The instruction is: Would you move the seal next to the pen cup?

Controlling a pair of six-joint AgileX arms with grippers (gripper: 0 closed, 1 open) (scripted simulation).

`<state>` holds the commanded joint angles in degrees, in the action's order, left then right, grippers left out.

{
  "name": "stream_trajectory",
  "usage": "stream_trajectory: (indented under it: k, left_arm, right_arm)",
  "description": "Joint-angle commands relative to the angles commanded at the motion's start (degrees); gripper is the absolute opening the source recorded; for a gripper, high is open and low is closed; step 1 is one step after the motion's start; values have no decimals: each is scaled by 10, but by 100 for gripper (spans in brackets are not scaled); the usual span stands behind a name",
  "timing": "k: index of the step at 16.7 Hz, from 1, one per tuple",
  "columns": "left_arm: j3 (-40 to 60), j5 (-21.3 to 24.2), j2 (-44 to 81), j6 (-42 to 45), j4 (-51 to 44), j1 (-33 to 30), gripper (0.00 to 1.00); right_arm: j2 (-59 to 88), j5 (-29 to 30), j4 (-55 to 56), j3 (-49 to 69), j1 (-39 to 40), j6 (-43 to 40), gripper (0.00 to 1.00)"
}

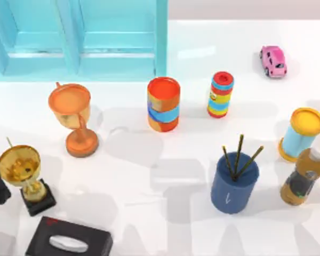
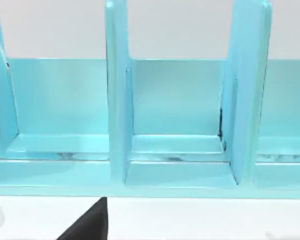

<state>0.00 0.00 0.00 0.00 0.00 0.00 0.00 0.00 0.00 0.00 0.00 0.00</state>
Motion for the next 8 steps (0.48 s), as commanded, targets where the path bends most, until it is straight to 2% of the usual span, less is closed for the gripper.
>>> stream_trajectory:
  k: [4,8]
  left_arm:
    - [17,-1,18,4,-17,4,100]
    - [124,-2,127,24,-106,25,100]
  right_arm:
    - [0,0,0,0,0,0,100]
    - [0,0,0,0,0,0,100]
